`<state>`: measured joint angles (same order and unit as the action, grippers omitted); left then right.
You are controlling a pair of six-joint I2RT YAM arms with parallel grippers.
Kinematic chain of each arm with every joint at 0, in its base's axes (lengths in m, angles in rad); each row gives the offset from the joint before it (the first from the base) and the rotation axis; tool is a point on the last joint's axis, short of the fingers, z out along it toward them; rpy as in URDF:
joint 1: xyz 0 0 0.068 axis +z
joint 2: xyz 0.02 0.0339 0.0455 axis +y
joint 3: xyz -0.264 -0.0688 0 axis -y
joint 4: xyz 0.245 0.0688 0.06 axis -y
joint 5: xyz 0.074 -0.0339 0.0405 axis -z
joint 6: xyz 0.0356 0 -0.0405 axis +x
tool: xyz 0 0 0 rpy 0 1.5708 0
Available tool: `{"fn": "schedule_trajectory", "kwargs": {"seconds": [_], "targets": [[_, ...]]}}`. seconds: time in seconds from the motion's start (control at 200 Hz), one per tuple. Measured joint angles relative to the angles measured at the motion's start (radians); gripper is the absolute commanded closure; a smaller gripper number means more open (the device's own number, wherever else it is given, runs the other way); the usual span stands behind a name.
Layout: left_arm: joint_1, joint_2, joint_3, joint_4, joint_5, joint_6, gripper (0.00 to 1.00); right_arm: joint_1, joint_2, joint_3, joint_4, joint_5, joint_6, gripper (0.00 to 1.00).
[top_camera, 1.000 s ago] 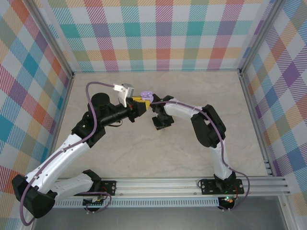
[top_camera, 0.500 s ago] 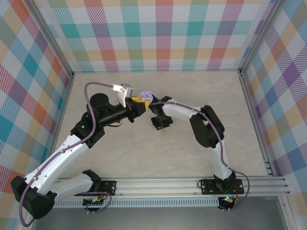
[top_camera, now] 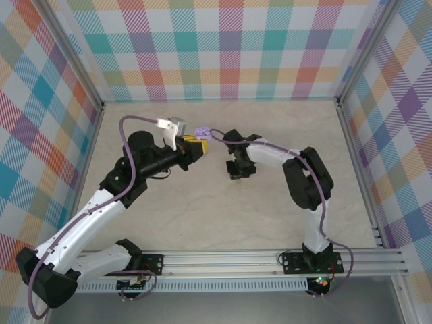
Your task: Insert the wireless bluetooth earbuds into the charging case
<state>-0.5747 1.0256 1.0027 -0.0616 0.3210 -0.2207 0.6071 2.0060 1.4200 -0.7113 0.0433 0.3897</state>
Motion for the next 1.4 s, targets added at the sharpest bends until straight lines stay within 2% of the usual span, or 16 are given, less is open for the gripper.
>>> {"fn": "schedule_trajectory", "kwargs": {"seconds": [0.24,0.51,0.74,0.945,1.4], "targets": [[0.048,0.09,-0.017,-0.012,-0.028,-0.043,1.0,-0.144,-0.188,-0.159,0.169,-0.19,0.06,0.79],[0.056,0.189,-0.085,0.023,0.004,-0.071,1.0,-0.193,-0.391,-0.225,0.274,-0.342,0.109,0.78],[0.056,0.223,-0.147,0.139,0.114,-0.042,1.0,-0.193,-0.553,-0.22,0.327,-0.456,0.13,0.75],[0.055,0.268,-0.149,0.22,0.227,0.032,1.0,-0.188,-0.615,-0.182,0.344,-0.527,0.15,0.75],[-0.027,0.269,-0.134,0.228,0.281,0.193,1.0,-0.043,-0.659,-0.088,0.367,-0.496,0.149,0.75]]}}
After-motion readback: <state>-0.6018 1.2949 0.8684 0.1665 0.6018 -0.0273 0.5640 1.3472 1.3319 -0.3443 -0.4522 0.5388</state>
